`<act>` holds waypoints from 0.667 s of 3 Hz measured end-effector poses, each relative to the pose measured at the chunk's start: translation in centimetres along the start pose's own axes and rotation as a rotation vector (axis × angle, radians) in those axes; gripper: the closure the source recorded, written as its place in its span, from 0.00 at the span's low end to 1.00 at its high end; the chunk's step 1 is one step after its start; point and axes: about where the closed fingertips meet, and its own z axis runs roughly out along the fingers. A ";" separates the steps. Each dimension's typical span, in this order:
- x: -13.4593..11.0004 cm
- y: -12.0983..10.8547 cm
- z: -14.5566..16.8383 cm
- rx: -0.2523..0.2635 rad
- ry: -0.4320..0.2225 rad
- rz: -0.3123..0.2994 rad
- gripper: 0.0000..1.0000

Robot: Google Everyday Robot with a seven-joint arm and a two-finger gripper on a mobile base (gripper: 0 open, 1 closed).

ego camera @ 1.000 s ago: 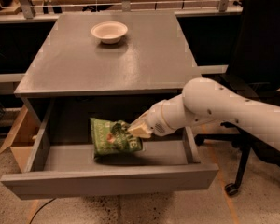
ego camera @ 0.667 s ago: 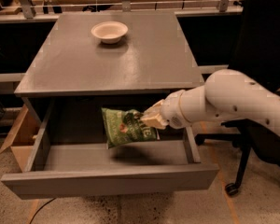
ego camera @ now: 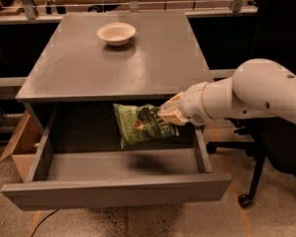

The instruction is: Pick green jalapeno chip bag from top drawer and place on counter

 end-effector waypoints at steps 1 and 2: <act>-2.7 -1.5 -2.1 0.057 0.011 -0.098 1.00; -7.8 -4.7 -4.8 0.170 0.039 -0.279 1.00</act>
Offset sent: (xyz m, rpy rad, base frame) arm 0.0476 0.0047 0.1521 -0.2696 -0.4336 0.0588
